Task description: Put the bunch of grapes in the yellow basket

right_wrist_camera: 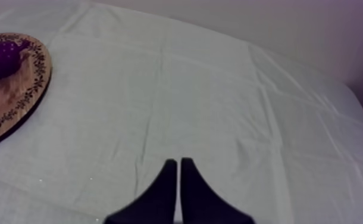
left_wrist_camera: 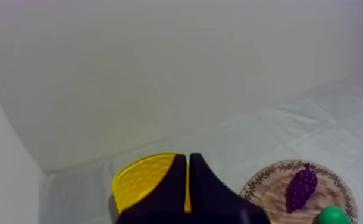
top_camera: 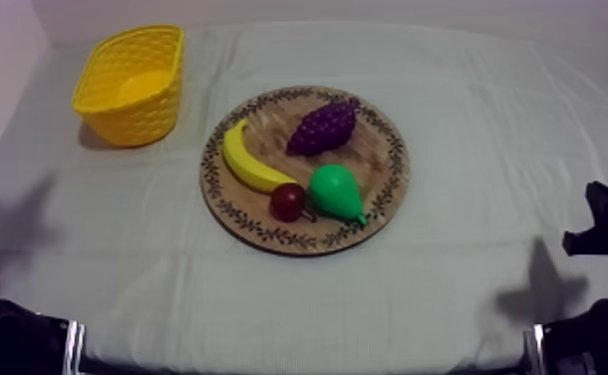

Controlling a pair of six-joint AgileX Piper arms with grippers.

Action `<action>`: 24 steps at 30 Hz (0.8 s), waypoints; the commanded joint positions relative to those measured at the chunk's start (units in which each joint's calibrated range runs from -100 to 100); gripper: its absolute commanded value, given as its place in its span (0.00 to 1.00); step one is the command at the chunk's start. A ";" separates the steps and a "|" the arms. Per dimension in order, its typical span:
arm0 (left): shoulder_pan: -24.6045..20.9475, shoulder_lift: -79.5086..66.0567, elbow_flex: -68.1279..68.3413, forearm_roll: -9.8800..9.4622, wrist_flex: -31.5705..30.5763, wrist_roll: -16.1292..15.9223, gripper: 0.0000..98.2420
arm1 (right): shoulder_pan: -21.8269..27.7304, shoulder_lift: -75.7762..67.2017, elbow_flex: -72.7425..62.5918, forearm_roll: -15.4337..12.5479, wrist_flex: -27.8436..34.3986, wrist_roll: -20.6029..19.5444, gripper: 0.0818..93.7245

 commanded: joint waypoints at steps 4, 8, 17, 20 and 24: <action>1.21 5.53 -3.81 -0.03 1.71 -0.75 0.00 | 0.02 -0.02 0.04 0.00 0.00 -0.02 0.00; 2.59 8.69 -4.75 -0.39 2.03 -1.15 0.00 | 0.02 -0.02 0.04 0.00 0.00 0.00 0.00; 5.65 16.61 -8.12 -0.76 2.78 -2.15 0.00 | 0.02 -0.02 0.04 0.00 0.00 -0.02 0.00; 6.27 19.60 -11.11 -0.69 4.49 -2.96 0.00 | 0.02 -0.02 0.04 0.00 0.00 -0.02 0.00; 6.78 23.93 -15.05 -0.35 6.53 -4.26 0.00 | 0.02 -0.02 0.04 0.00 0.00 -0.02 0.00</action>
